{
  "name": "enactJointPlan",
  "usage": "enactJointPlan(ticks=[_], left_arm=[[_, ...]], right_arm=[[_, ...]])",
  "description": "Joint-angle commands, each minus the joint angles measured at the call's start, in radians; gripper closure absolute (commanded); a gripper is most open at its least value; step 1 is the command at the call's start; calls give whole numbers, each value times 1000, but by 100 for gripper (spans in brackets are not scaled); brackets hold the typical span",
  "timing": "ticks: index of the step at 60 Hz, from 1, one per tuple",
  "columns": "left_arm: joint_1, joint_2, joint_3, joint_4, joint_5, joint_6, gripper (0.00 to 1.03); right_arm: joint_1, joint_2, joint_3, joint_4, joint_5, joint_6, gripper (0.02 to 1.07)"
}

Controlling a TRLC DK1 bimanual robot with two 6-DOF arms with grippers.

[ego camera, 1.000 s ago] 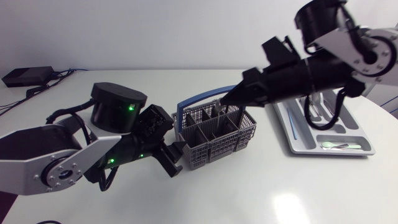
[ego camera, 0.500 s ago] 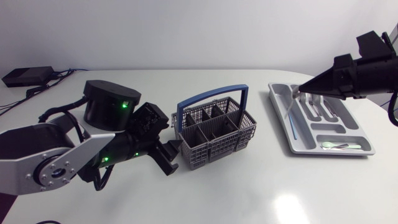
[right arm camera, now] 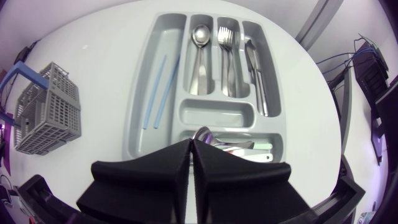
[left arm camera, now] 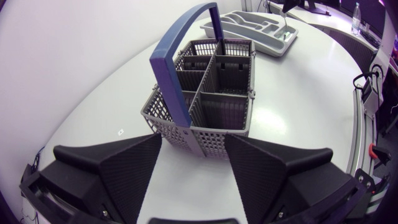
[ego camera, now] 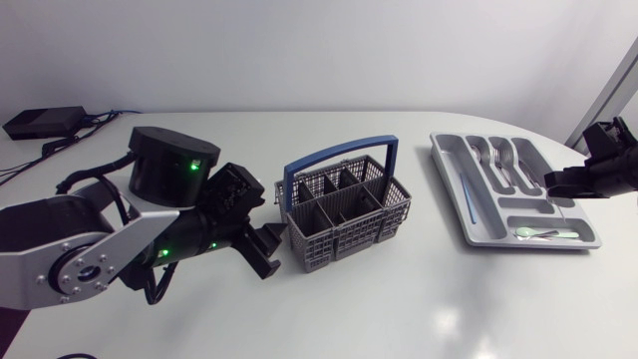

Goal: Unload the cutlery basket into the drawer organizer.

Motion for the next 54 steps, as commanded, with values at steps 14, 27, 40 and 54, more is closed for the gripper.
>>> enactJointPlan(ticks=[14, 27, 40, 54], left_arm=[[30, -16, -34, -14, 9, 7, 32], [64, -24, -38, -27, 14, 16, 32], [118, -1, -27, -27, 40, 15, 32], [142, 109, 32, -28, 40, 2, 32]], right_arm=[[-9, 180, -47, 170, 176, -51, 101], [46, 188, -108, 194, 201, -31, 66], [140, 5, -144, 183, 215, -1, 40], [448, -64, -148, 182, 163, 156, 40]])
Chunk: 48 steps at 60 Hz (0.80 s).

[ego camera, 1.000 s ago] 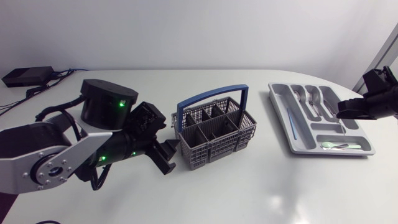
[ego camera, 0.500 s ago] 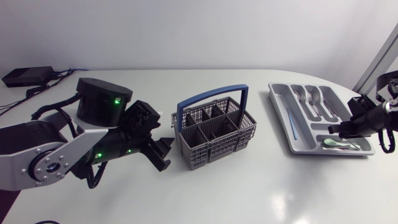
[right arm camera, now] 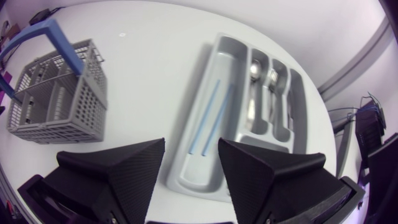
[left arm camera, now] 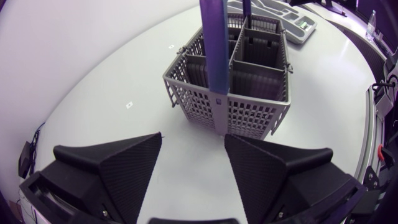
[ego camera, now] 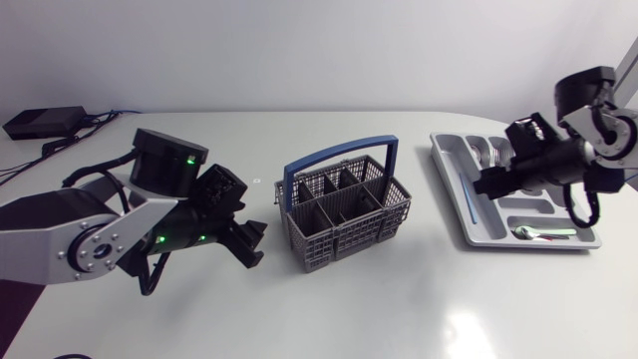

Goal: Unload the cutlery basket into the drawer organizer.

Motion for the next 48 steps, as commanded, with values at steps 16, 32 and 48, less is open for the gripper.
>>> enactJointPlan(ticks=[16, 32, 48], left_arm=[[20, 151, 96, -19, 46, -11, 32], [74, 200, 138, -21, 92, -3, 32], [210, 214, 173, -40, 164, 41, 32]], right_arm=[[211, 271, 126, 91, -45, 209, 40], [306, 276, 122, 25, -100, 246, 40], [443, 213, 79, -6, -102, 289, 40]])
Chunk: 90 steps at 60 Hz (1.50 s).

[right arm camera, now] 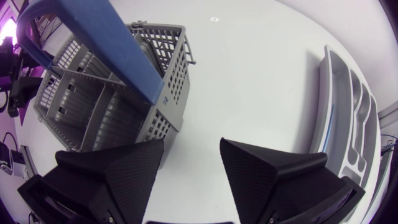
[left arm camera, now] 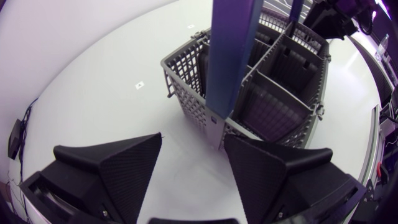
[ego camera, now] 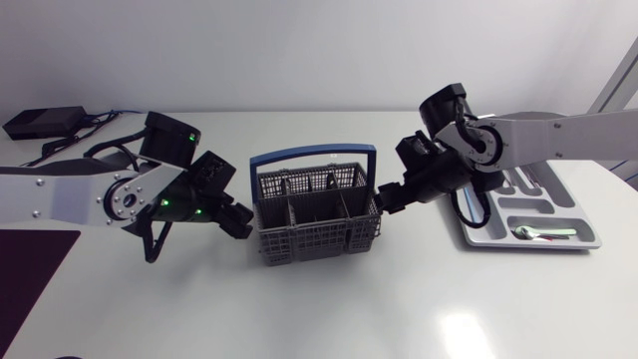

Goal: Unload the cutlery basket into the drawer organizer.

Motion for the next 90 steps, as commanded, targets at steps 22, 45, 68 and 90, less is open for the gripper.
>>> enactJointPlan(ticks=[22, 45, 68, 90], left_arm=[[77, 114, 142, -18, 69, 52, 32], [114, 114, 127, -17, 69, 65, 32], [144, 45, 76, -13, 69, 75, 26], [207, -280, -24, -47, 96, 61, 5]], right_arm=[[85, 54, 72, -1, 14, 96, 40], [84, 58, 60, 2, 31, 107, 40], [41, -57, -38, 7, 62, 92, 40], [-30, -296, -135, 8, 165, 41, 13]])
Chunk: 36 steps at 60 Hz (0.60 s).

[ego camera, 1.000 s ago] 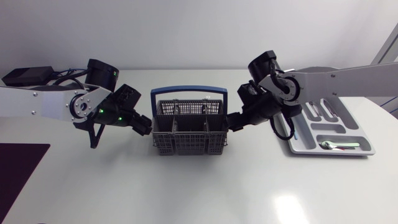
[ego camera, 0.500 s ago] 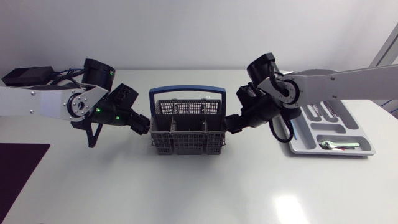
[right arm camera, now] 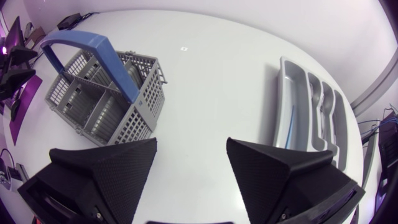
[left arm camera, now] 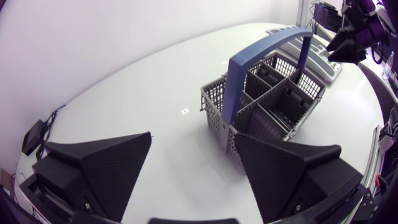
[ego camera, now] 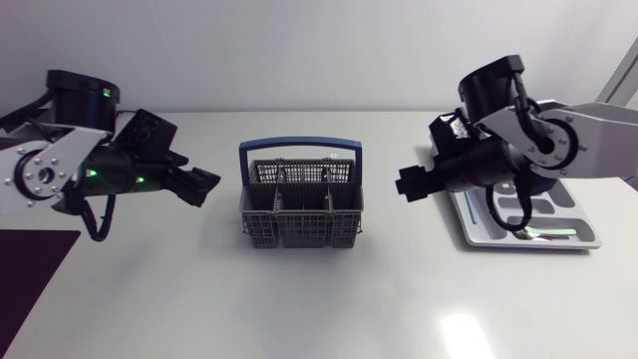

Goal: Unload the cutlery basket into the drawer organizer.

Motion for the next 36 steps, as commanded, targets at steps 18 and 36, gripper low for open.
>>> enactJointPlan(ticks=[18, 36], left_arm=[[58, -310, -130, -54, 6, 9, 5], [74, -531, -302, 49, -49, -22, 5]], right_arm=[[-97, -259, -163, 48, 16, -84, 6], [-186, -420, -278, 60, 17, -161, 6]])
